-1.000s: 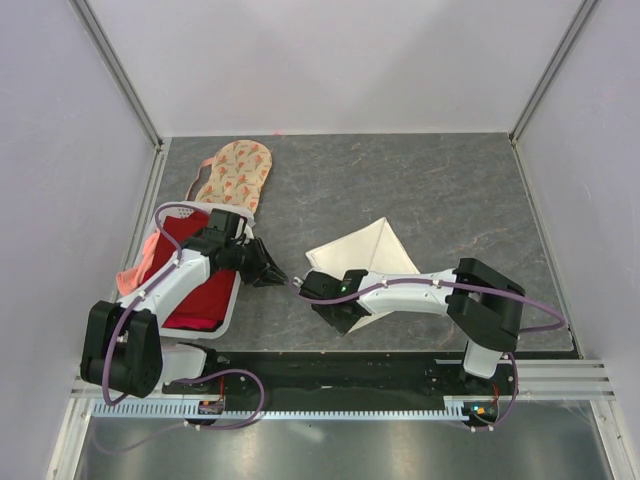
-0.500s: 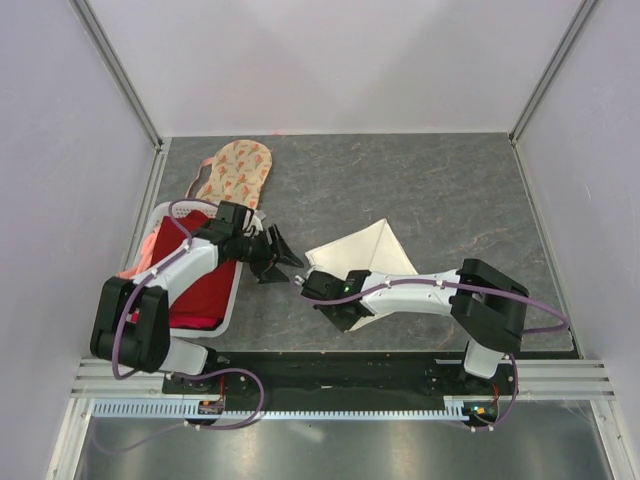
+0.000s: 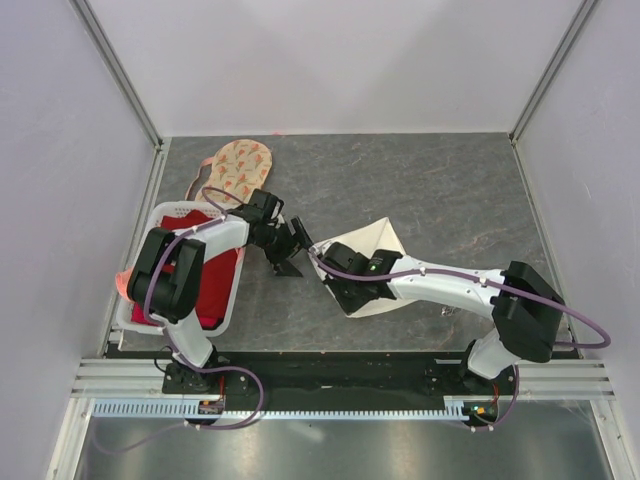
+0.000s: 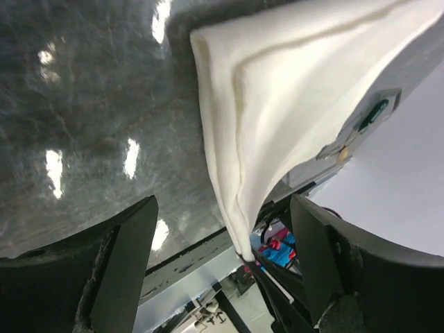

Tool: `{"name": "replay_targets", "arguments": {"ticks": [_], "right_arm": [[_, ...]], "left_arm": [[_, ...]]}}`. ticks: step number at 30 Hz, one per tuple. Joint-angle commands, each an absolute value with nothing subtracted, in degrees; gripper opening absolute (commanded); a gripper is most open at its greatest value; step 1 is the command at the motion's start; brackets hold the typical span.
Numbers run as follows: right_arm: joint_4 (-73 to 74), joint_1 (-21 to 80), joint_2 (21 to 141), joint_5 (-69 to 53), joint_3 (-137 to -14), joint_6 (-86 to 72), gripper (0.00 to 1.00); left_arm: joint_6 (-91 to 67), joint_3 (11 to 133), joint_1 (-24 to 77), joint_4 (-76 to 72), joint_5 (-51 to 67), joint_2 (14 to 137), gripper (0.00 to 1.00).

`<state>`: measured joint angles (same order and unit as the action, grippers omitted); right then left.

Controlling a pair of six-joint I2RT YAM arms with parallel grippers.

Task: Fold the napkin into a case and place the utensils inside
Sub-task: Pick up the upper triangle-folded napkin from the center of the board.

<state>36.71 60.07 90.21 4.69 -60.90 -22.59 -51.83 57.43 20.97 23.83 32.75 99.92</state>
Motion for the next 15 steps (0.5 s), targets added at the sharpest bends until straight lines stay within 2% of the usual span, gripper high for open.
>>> {"name": "replay_targets", "arguments": {"ticks": [1,9,15], "right_arm": [[36.91,58.54,87.28,1.59,-62.75,-23.64,0.0],[37.0,56.78,85.96,0.09,-62.4,-23.29,0.0],[36.65,56.25,85.87,0.17,-62.67,-23.38,0.0]], "left_arm": [[-55.19,60.82,20.92,24.08,29.01,102.3,0.82],[-55.9,64.07,21.8,23.12,28.74,106.87,0.74],[-56.95,64.78,22.5,22.5,27.52,108.45,0.58]]}}
